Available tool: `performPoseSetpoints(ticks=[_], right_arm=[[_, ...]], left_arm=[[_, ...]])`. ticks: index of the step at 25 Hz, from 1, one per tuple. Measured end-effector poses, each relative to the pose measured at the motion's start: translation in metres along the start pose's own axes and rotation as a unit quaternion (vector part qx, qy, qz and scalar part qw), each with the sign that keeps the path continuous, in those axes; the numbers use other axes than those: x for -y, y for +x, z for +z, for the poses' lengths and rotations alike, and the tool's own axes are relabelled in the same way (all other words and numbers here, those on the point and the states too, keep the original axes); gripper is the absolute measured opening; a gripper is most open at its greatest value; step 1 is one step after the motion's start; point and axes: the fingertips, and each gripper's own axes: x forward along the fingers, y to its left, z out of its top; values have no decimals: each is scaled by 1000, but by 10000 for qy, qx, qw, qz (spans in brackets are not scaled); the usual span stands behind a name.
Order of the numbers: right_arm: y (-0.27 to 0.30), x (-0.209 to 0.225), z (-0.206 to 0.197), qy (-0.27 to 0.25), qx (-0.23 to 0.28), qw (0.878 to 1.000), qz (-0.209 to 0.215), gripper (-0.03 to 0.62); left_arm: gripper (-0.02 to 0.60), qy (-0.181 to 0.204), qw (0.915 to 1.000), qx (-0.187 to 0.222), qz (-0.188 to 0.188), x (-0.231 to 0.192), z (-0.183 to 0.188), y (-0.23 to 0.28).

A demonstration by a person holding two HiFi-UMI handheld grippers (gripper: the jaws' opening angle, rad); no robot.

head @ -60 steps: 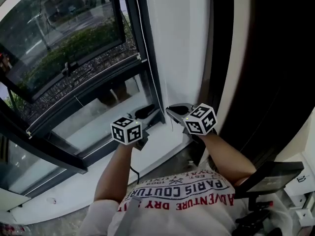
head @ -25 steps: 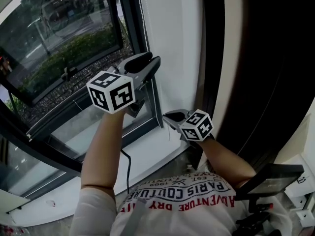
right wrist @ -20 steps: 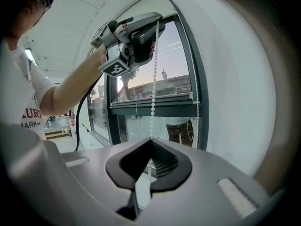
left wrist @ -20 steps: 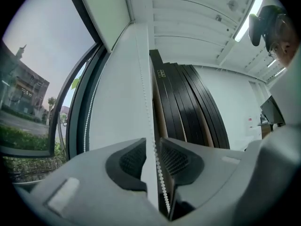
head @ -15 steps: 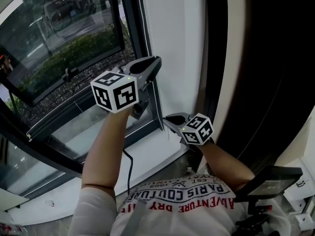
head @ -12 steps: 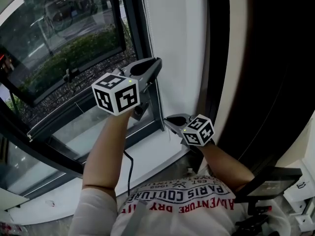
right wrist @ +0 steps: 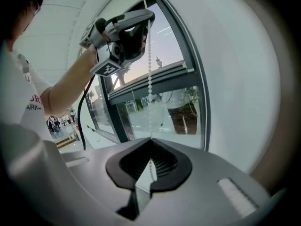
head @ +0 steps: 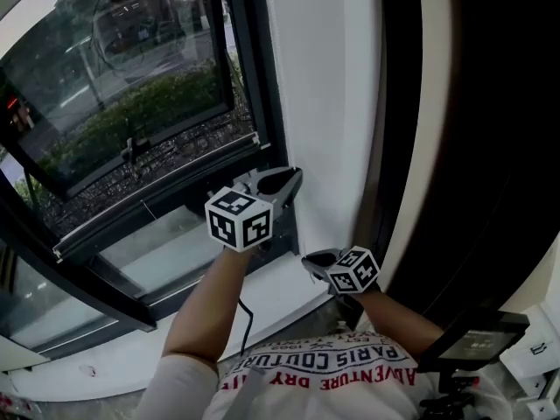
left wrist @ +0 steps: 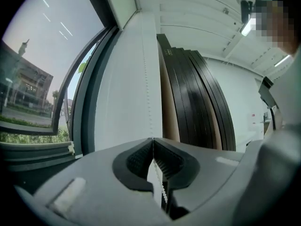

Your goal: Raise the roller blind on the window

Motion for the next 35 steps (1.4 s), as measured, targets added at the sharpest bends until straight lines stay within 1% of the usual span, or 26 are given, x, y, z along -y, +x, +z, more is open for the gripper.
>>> performPoseSetpoints(ticks=[3,7,10,13,15,18,22,28,32,35], right_arm=[[9,-2,-27,165,-258,9995,58,6],[17,-3,-48,300,-540,9980,165,6],[21,2,-56,339,-641,9972,186,6],[24,6,-63,444,-690,9965,181,6],[26,10,-72,465,-794,9956,167,6],[26,20,-87,461,-986,9940,81,6],[25,27,-107,455,-1294,9905,-95,6],[23,22,-133,422,-1622,9858,-74,7],[23,22,-153,444,-1893,9809,-74,7],[25,20,-164,477,-1936,9799,-108,8]], left_arm=[[9,43,9998,-179,62,4,-30,1],[11,121,9985,-457,261,-7,-57,1],[9,85,9983,-533,236,-9,-68,4],[9,216,9980,-572,176,-1,-74,5],[9,234,9977,-620,163,2,-83,7],[9,118,9974,-691,191,1,-99,11],[9,12,9959,-898,144,3,-122,12],[9,11,9944,-1023,246,3,-149,12],[9,-151,9926,-1168,289,-3,-175,9],[9,-302,9912,-1232,374,-11,-190,4]])
